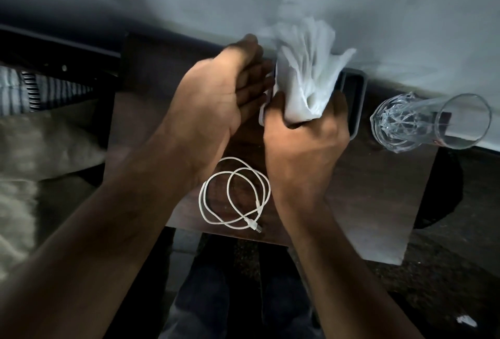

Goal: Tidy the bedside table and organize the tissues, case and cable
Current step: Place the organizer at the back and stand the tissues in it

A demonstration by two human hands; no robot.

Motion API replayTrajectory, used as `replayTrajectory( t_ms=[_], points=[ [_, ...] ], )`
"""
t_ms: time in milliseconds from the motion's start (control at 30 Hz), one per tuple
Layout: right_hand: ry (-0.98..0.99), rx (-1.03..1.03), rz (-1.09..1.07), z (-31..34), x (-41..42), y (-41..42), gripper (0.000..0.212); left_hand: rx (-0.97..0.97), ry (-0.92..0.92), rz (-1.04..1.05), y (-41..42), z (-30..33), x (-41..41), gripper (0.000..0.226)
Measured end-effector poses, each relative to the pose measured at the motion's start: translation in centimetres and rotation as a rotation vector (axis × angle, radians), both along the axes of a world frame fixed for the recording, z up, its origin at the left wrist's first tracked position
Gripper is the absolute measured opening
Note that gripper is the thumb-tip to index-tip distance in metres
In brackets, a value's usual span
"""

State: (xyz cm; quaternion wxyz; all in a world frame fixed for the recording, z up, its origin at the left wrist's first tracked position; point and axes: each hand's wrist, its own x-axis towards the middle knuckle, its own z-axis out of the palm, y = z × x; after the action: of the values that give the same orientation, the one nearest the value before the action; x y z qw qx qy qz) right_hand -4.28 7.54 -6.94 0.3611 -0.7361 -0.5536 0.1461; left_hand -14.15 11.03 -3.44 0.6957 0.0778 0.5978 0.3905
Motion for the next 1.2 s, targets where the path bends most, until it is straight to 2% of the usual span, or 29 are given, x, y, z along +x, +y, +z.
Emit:
replayTrajectory(
  t_ms=[100, 267, 367, 467, 567, 633, 733, 933, 1067, 1200],
  points=[
    [0.005, -0.084, 0.036, -0.8, 0.4, 0.2, 0.020, 0.010, 0.006, -0.010, 0.0, -0.1, 0.1, 0.034],
    [-0.095, -0.201, 0.042, -1.3, 0.0, 0.2, 0.038, 0.013, 0.052, -0.067, -1.5, -0.6, -0.7, 0.033],
    [-0.168, -0.278, 0.086, -1.5, 0.2, -0.1, 0.057, 0.009, 0.038, -0.152, -2.3, -0.8, -0.6, 0.037],
    [-0.117, -0.332, 0.055, -0.7, 0.2, -0.8, 0.081, 0.028, 0.076, -0.178, -2.7, -0.8, -0.8, 0.047],
    [0.021, -0.392, -0.007, 0.0, 0.5, -2.5, 0.093, 0.020, 0.078, -0.109, -3.0, -0.7, -1.2, 0.048],
    [0.121, -0.371, -0.056, 0.4, 0.5, -4.0, 0.087, 0.016, 0.116, -0.048, -3.6, -0.7, -2.1, 0.056],
    [0.176, -0.411, -0.071, 1.0, -0.7, -6.4, 0.063, -0.003, 0.160, 0.019, -5.7, -1.2, -4.3, 0.055],
    [0.066, -0.567, 0.259, 0.2, -4.3, -8.6, 0.027, -0.074, 0.367, 0.195, -13.2, -2.2, -9.3, 0.045],
    [-0.005, -0.700, 0.527, -0.8, -6.6, -8.1, 0.031, -0.115, 0.513, 0.283, -18.2, -2.1, -11.4, 0.031],
    [-0.065, -0.708, 0.659, -1.3, -8.3, -7.7, 0.037, -0.201, 0.498, 0.395, -21.7, -3.0, -11.8, 0.023]
  ],
)
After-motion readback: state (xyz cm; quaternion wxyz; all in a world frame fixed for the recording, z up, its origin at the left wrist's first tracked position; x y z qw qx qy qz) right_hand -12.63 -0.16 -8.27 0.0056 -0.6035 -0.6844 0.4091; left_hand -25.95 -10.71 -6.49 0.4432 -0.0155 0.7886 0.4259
